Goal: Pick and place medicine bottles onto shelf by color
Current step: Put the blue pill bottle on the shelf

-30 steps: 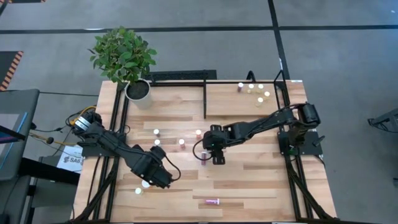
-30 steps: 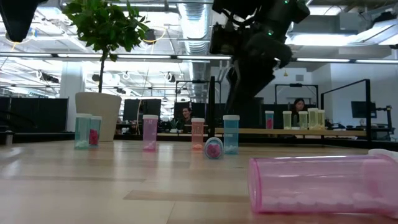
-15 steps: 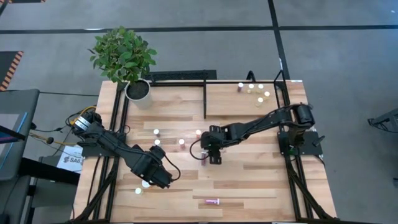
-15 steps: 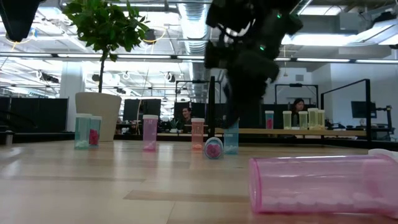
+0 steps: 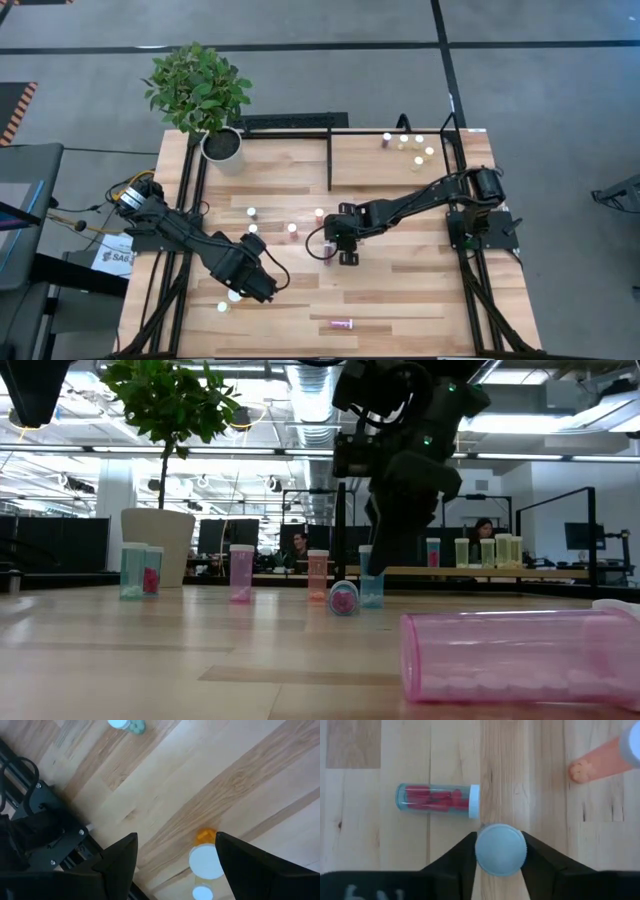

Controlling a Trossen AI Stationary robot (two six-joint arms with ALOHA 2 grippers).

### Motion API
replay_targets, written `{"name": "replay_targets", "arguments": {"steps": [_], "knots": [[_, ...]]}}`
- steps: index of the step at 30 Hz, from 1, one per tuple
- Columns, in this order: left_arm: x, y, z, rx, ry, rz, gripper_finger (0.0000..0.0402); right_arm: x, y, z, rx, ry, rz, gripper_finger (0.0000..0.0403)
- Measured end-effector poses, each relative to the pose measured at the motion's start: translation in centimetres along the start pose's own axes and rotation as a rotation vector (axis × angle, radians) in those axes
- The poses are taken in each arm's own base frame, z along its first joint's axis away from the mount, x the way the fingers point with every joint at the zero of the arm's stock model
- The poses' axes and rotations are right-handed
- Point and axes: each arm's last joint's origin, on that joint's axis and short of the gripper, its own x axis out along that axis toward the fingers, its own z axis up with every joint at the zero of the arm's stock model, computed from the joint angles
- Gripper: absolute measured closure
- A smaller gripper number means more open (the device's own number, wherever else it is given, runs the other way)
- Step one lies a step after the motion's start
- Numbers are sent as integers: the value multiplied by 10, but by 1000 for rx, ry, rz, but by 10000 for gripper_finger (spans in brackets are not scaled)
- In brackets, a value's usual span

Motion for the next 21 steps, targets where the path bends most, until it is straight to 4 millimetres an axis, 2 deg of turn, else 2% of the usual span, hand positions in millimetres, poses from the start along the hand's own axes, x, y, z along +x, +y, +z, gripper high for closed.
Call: {"name": "replay_targets", "arguments": {"steps": [6,11,16,21], "knots": [[0,1,0,2,0,9,148,-4,1,0,11,4,43,292],[0,2,0,2,-1,18,148,-20,-6,7,25,11,37,277],[0,3,2,17,-30,27,148,-45,-29,11,50,-5,12,256],[0,4,6,23,-46,32,148,-74,-65,7,123,-17,-34,267]]}}
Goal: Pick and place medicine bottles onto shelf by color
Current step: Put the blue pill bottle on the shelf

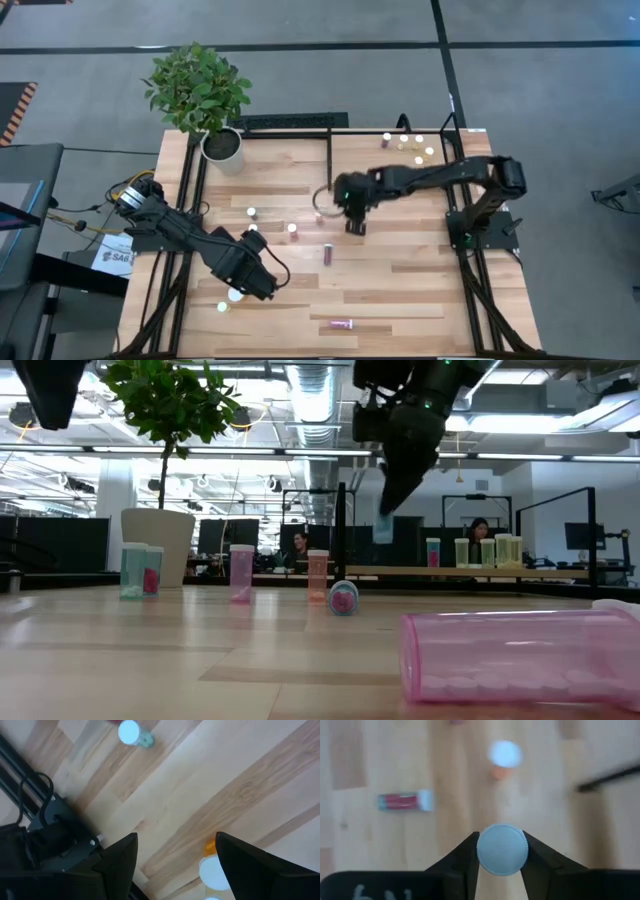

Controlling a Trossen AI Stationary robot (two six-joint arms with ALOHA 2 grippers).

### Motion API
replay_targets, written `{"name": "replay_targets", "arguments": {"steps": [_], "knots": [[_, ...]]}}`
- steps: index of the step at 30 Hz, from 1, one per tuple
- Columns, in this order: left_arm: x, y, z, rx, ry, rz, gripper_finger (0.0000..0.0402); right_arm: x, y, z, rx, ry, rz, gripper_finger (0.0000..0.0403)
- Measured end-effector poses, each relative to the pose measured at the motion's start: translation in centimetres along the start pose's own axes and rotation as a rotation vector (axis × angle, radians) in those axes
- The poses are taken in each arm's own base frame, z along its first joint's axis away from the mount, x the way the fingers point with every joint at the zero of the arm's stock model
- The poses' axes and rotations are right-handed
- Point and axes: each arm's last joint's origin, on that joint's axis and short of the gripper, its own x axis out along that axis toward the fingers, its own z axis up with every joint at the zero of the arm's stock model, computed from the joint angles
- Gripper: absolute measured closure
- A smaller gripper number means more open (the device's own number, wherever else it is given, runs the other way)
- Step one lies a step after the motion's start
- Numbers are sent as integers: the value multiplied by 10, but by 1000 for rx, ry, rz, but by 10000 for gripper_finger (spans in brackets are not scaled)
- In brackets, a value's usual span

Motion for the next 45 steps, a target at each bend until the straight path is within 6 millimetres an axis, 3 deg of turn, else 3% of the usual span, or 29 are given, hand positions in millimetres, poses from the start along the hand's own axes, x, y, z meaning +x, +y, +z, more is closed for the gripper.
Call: {"name": "replay_targets", "arguments": {"steps": [11,17,25,33,45], "knots": [[5,14,10,10,-70,30,148,-43,-97,-8,204,-80,-142,270],[13,27,23,8,-85,70,148,-44,-145,-20,343,-71,-216,269],[15,48,64,-33,-146,101,148,-34,-197,-36,519,-75,-287,273],[20,67,99,-133,-134,58,148,-22,-222,-43,487,-61,-319,272],[27,85,124,-163,-115,64,148,-15,-228,-48,401,-22,-313,274]]}}
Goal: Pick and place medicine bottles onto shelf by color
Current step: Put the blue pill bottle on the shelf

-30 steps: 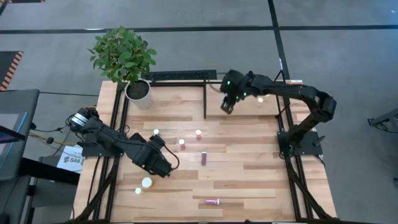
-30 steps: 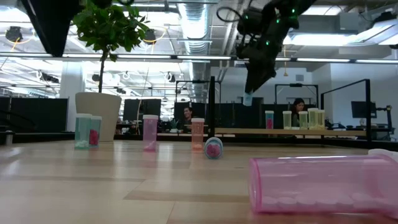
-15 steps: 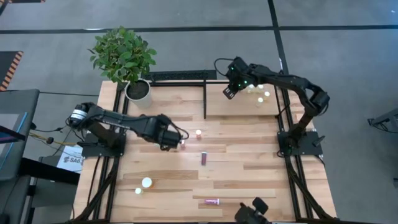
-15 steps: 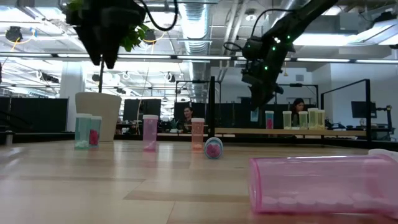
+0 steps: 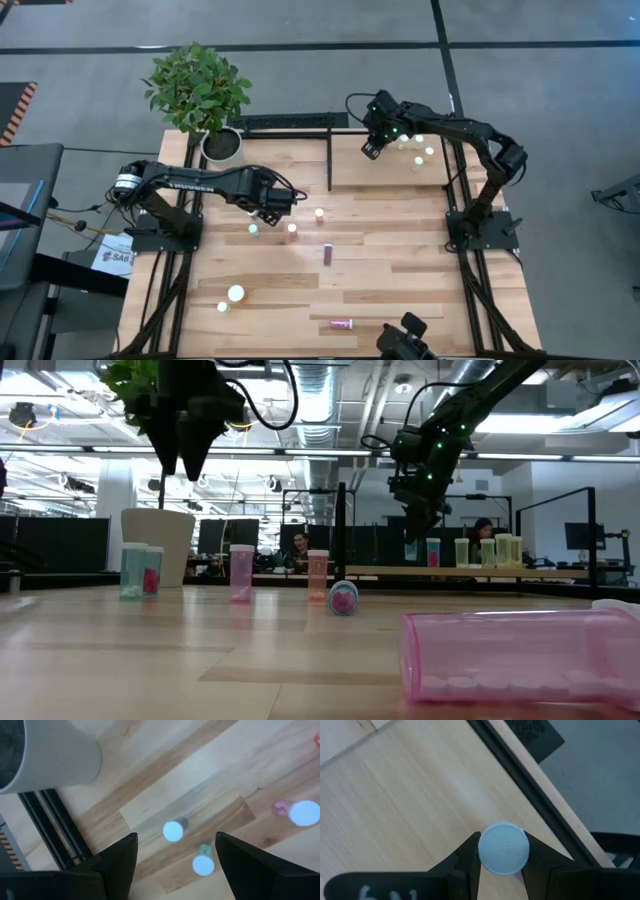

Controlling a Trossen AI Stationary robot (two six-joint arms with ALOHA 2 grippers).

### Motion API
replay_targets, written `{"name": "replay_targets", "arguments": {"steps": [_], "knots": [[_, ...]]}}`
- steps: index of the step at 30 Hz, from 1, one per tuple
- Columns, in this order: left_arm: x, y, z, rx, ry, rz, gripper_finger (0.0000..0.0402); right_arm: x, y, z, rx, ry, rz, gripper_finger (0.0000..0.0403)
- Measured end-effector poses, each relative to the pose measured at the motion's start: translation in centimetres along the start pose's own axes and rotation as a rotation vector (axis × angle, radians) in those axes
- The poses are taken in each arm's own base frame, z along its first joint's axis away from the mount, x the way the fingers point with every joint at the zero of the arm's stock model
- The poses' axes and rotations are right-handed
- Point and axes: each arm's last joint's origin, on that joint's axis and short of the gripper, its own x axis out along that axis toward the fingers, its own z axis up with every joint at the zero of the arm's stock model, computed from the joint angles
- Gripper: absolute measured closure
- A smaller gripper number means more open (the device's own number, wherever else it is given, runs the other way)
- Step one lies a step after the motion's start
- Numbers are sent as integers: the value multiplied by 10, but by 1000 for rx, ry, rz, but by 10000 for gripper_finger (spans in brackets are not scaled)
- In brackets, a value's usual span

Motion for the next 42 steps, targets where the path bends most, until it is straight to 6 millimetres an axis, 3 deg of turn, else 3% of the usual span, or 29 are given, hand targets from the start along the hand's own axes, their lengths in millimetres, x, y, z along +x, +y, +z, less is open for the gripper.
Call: {"name": "replay_targets", "arguments": {"steps": [21,42], "knots": [[2,2,5,2,11,-13,148,0,3,-2,-255,15,47,274],[2,2,6,-11,9,-15,148,7,-9,-5,-276,22,84,274]]}}
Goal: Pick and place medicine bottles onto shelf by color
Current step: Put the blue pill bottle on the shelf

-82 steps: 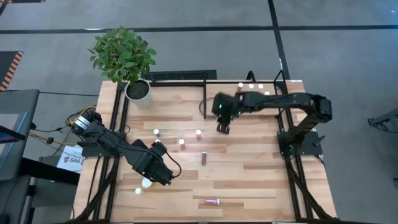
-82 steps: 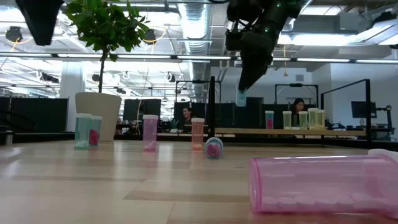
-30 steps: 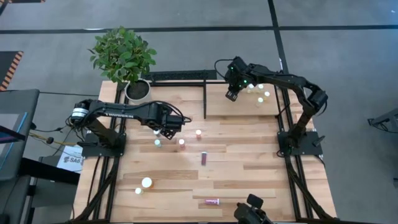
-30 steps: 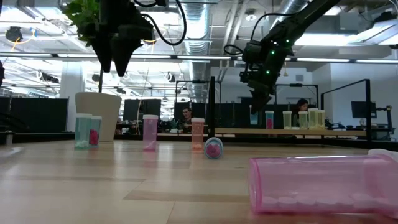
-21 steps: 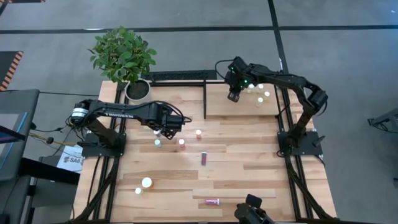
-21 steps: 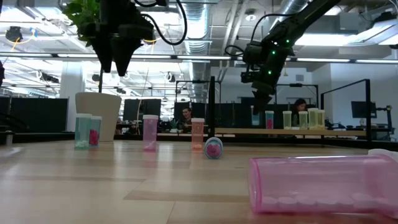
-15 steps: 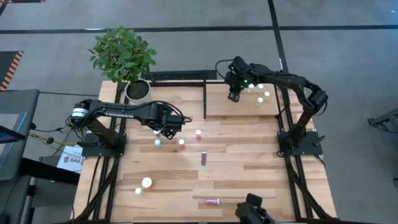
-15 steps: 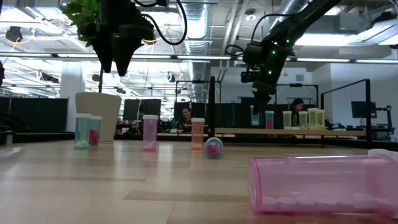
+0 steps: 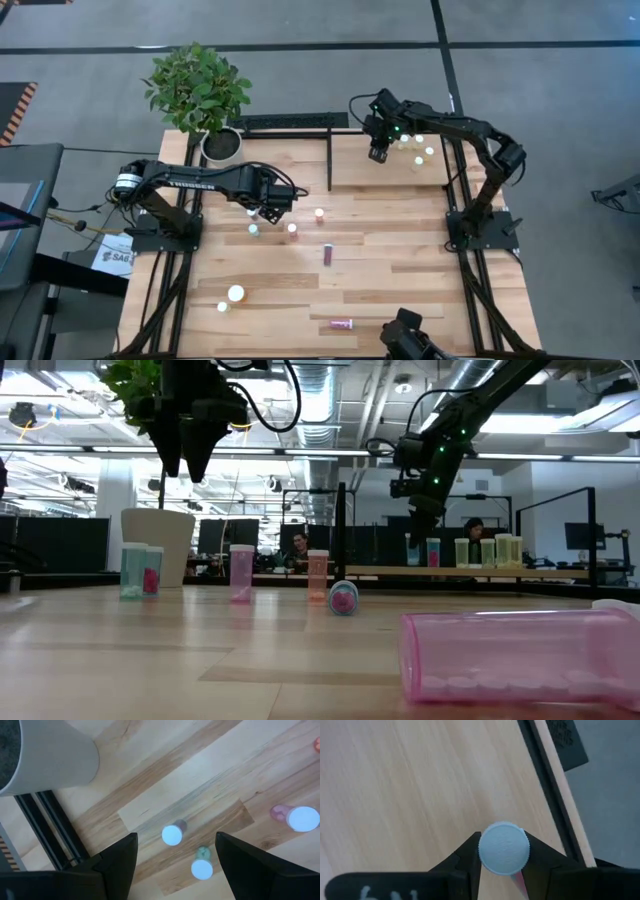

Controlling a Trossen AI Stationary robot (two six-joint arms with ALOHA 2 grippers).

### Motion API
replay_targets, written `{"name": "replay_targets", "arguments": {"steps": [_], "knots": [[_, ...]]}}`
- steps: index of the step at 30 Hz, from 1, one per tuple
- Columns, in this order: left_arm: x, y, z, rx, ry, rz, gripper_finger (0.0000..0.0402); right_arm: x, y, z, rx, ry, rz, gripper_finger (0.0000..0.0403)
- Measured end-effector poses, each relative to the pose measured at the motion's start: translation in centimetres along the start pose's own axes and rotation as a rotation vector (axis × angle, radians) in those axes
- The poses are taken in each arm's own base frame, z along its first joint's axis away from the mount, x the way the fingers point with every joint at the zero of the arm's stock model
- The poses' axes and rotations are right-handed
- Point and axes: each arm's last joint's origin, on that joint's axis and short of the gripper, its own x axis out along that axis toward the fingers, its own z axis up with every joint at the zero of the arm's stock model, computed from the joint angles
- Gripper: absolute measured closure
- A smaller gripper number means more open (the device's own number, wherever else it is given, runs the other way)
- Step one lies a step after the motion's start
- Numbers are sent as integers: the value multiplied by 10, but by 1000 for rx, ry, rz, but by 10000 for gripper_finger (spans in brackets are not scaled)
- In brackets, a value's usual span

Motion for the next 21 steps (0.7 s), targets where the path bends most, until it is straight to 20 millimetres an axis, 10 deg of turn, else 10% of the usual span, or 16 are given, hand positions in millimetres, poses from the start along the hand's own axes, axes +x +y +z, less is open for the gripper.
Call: {"name": "replay_targets", "arguments": {"steps": [21], "knots": [[1,0,1,-12,5,-7,148,4,-8,-1,26,-7,-32,274]]}}
